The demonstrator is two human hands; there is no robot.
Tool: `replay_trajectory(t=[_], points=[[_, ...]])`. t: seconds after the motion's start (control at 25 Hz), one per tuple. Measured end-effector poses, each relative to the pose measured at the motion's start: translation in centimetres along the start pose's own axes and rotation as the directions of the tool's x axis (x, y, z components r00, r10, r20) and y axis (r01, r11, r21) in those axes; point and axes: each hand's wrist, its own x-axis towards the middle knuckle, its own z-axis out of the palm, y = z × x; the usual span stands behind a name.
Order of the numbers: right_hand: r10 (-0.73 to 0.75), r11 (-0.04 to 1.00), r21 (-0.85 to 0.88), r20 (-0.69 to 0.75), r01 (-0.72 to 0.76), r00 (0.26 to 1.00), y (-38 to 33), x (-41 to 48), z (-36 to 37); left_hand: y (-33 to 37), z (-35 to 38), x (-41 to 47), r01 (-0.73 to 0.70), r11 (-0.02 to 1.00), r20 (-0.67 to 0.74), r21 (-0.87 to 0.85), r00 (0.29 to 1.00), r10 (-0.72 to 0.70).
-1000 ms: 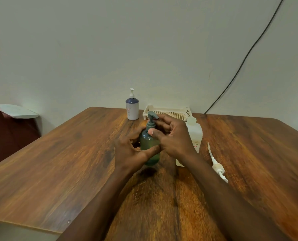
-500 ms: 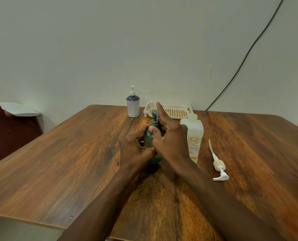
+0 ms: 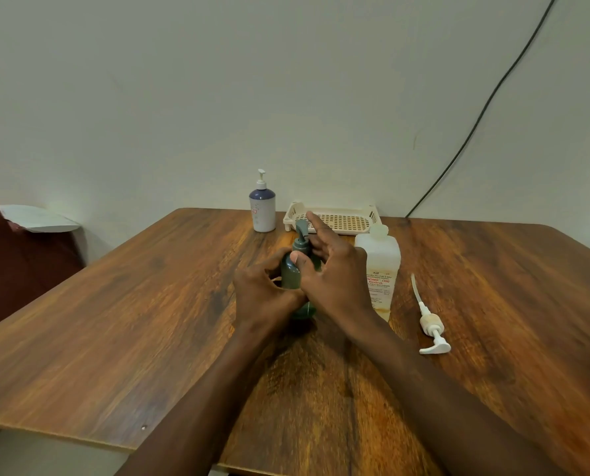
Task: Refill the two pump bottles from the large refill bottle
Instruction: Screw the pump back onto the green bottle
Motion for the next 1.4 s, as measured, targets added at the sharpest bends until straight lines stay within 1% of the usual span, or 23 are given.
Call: replay_trajectory(t=[0.08, 0.2, 0.36, 0.44, 0.52, 0.6, 0.72, 0.88, 1.08, 1.24, 1.4], points=[[0.006, 0.999, -0.043, 0.037, -0.005, 0.999, -0.4, 1.1, -0.5, 0.2, -0.2, 0.5, 0.017, 1.0, 0.002, -0.006, 1.0, -0.017], [-0.034, 0.986, -0.161, 0.083, 0.047, 0.996, -1.6, 4.4, -1.6, 0.7, -0.3, 2.7, -0.015, 1.0, 0.011, -0.004, 1.0, 0.015], [-0.081, 0.972, -0.207, 0.152, 0.112, 0.985, -3.6, 10.4, -3.5, 1.5, -0.4, 7.8, -0.032, 0.999, 0.01, 0.01, 0.999, 0.031], [-0.072, 0.966, -0.228, 0.203, 0.119, 0.976, -3.9, 13.7, -4.2, 1.5, -0.2, 10.9, -0.062, 0.997, 0.021, 0.036, 0.998, 0.061], [-0.038, 0.965, -0.241, 0.254, 0.101, 0.967, -3.5, 17.3, -4.5, 1.1, 0.4, 13.8, -0.06, 0.993, 0.013, 0.1, 0.998, 0.059], [-0.012, 0.963, -0.255, 0.282, 0.087, 0.959, -2.2, 20.3, -4.1, 0.0, 1.3, 16.5, -0.044, 0.984, 0.006, 0.175, 0.999, 0.044], [0.015, 0.963, -0.262, 0.289, 0.064, 0.957, 0.7, 24.2, -2.4, -3.1, 3.3, 20.3, 0.001, 0.969, 0.015, 0.248, 1.0, -0.005], [0.033, 0.961, -0.272, 0.277, 0.045, 0.96, 6.0, 28.7, 0.5, -8.2, 6.9, 24.6, 0.076, 0.968, 0.025, 0.241, 0.996, -0.085], [0.037, 0.973, -0.23, 0.252, 0.023, 0.967, 12.6, 32.8, 4.0, -14.5, 10.9, 29.1, 0.141, 0.955, 0.017, 0.261, 0.988, -0.151], [0.078, 0.971, -0.239, 0.281, -0.009, 0.957, 16.7, 34.2, 6.2, -18.6, 12.9, 30.1, 0.194, 0.93, 0.023, 0.312, 0.977, -0.212], [0.087, 0.975, -0.221, 0.296, -0.02, 0.951, 19.1, 34.7, 8.0, -20.8, 14.0, 30.1, 0.238, 0.924, 0.004, 0.3, 0.968, -0.25]])
